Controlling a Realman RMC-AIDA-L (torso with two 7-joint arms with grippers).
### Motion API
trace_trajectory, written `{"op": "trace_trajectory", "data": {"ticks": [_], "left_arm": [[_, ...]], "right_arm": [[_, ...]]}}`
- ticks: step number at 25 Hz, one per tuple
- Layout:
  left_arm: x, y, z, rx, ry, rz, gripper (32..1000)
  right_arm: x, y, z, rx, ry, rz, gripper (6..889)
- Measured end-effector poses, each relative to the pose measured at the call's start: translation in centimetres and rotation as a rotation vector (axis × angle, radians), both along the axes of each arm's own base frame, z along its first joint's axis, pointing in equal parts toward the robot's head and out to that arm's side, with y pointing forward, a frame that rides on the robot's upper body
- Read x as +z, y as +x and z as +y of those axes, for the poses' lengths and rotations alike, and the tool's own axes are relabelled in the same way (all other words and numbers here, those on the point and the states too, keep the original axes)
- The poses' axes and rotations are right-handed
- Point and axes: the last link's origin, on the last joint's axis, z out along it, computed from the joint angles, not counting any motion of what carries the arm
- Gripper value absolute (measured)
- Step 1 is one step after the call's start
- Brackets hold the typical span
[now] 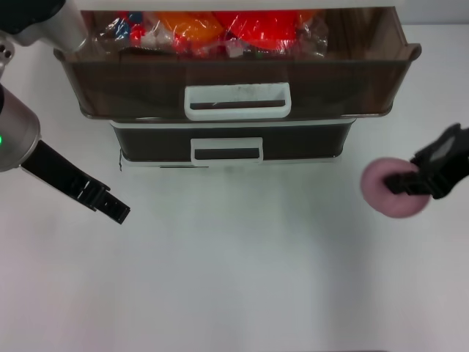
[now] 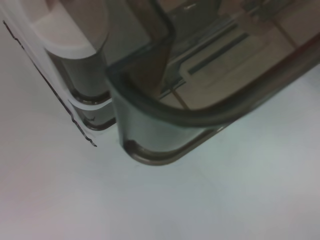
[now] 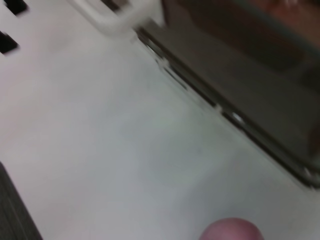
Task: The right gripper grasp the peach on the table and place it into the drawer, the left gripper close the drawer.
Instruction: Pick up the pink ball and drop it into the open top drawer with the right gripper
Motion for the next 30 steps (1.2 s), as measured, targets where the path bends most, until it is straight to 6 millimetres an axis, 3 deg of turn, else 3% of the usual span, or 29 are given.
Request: {"op": "trace_trajectory", "data": {"ticks": [4, 8, 18, 24, 30], "left_arm": [[0.1, 0.0, 0.0, -0.001, 0.001, 0.000, 842], [0.1, 0.0, 0.0, -0.003, 0.000, 0.001, 842], [0.1, 0.1, 0.1, -0.008, 0.000, 0.001, 841], [0.0, 0.2, 0.2, -0.015, 0.003, -0.001, 842], [0.0, 0.3, 0.4, -0.031, 0.010, -0.006, 841]], "right_arm": [[0.5, -2.5, -0.4, 0.089, -0.030, 0.114, 136], [1.0, -3.9, -0.7, 0.135, -0.060, 0.201, 135], [5.5, -9.0, -2.6, 0.315, -0.091, 0.464, 132], [8.7, -10.1, -2.5, 0.388, 0.057, 0.464, 119], [9.1, -9.9, 0.1, 0.364, 0.145, 0.436, 117]]}}
